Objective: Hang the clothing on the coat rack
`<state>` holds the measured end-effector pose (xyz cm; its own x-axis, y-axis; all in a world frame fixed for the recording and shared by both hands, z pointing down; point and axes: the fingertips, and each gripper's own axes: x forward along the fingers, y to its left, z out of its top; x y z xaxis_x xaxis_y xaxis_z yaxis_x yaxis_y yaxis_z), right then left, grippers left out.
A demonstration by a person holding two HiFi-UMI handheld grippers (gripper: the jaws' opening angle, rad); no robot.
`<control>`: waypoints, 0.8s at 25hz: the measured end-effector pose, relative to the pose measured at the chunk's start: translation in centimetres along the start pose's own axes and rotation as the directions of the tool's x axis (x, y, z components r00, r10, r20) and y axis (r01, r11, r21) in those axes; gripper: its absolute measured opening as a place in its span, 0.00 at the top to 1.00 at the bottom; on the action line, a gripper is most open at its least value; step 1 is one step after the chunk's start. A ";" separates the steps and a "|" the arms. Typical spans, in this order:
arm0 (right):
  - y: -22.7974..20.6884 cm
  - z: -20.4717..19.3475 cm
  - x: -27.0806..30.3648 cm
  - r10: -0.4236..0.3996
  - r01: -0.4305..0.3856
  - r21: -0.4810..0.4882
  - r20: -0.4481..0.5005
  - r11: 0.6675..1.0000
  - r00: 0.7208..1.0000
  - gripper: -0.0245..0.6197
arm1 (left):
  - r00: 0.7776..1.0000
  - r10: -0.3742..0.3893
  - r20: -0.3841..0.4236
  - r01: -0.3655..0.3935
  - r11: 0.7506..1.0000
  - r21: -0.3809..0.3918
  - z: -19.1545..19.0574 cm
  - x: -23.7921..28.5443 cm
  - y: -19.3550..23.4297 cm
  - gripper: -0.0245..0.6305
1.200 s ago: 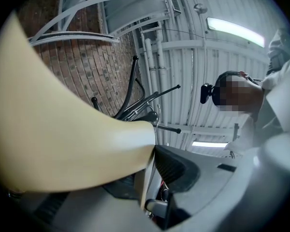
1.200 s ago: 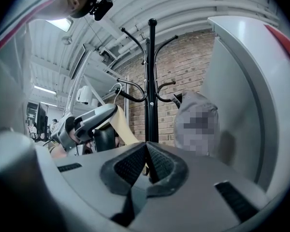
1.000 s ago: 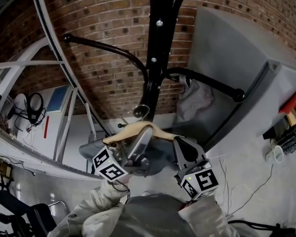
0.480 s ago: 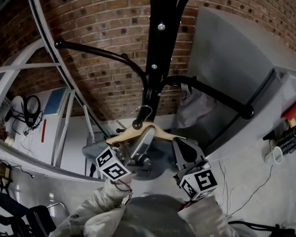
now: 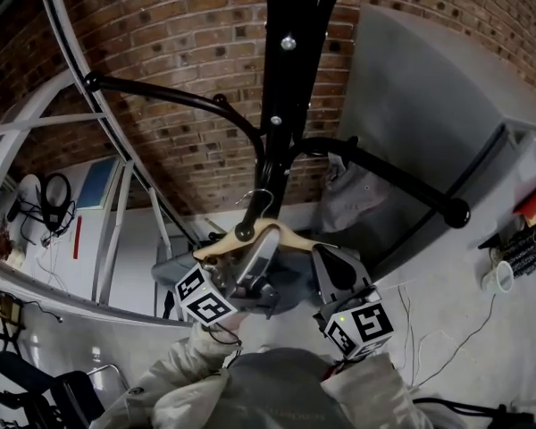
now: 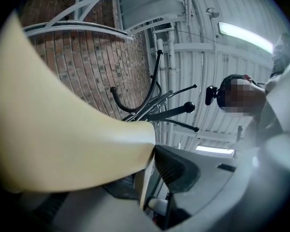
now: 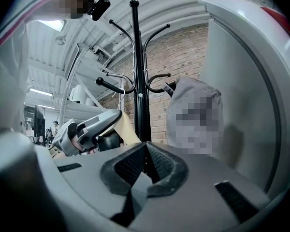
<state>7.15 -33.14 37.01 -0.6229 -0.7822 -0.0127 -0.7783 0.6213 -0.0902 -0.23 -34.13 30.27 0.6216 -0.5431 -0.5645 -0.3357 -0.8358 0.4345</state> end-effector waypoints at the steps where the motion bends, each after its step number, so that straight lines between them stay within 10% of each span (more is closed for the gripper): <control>1: 0.0 0.0 0.0 0.001 -0.001 -0.001 0.001 1.000 1.000 0.92 | 1.000 0.000 -0.001 0.000 1.000 -0.001 -0.1 0.0 0.0 0.80; 20: 0.0 -0.2 -0.2 0.039 -0.039 0.011 -0.003 0.999 0.999 0.92 | 0.999 -0.008 0.032 0.009 1.000 -0.003 -0.6 0.3 0.6 0.80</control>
<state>7.20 -32.98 37.25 -0.6529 -0.7574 -0.0133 -0.7527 0.6506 -0.1002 0.23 -34.74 30.80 0.6016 -0.5383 -0.5901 -0.3280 -0.8401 0.4319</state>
